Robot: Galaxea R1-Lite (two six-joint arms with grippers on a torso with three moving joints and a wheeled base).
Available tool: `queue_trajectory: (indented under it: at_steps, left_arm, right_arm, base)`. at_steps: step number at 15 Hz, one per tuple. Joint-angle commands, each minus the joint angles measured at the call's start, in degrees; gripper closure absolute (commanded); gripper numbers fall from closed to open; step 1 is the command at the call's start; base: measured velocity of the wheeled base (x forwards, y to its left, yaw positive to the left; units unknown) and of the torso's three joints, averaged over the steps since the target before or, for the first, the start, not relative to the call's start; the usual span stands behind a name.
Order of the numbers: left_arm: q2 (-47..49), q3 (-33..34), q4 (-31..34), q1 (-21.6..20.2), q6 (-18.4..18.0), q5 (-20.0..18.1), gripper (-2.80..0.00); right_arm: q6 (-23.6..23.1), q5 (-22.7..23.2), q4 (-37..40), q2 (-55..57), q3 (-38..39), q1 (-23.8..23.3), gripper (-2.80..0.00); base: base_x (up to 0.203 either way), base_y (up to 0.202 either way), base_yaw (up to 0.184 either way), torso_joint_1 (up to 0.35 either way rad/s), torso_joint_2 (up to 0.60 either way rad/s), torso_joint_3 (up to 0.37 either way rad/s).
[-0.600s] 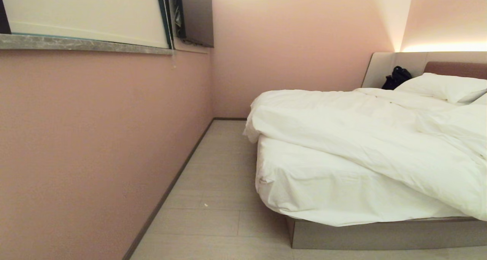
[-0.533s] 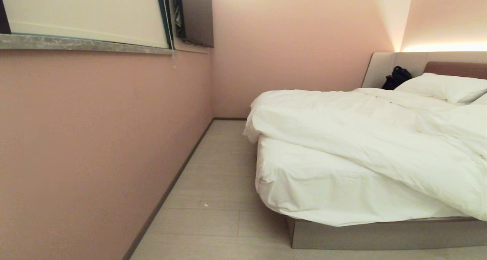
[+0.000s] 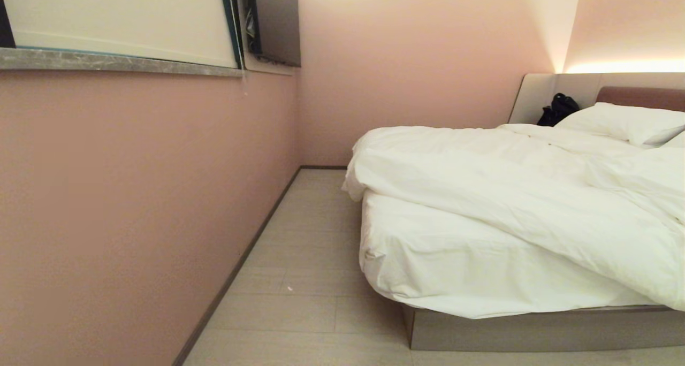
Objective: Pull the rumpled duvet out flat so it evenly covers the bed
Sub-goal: Hold the folded corner of the quilt
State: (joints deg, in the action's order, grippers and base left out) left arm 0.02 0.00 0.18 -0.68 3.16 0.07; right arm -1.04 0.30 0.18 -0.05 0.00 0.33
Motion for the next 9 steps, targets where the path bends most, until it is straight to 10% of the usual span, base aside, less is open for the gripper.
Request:
queue_trajectory:
  at_steps: [1,9]
  left_arm:
    - [0.0,0.0,0.0,0.0,0.0,0.0,0.00]
    - [0.0,0.0,-0.1,0.0,-0.1,0.0,0.00]
  right_arm:
    - [0.0,0.0,0.0,0.0,0.0,0.0,0.00]
    - [0.0,0.0,0.0,0.0,0.0,0.0,0.00]
  base:
    - [0.000,0.000,0.000,0.000,0.00,0.000]
    - [0.000,0.000,0.000,0.000,0.00,0.000]
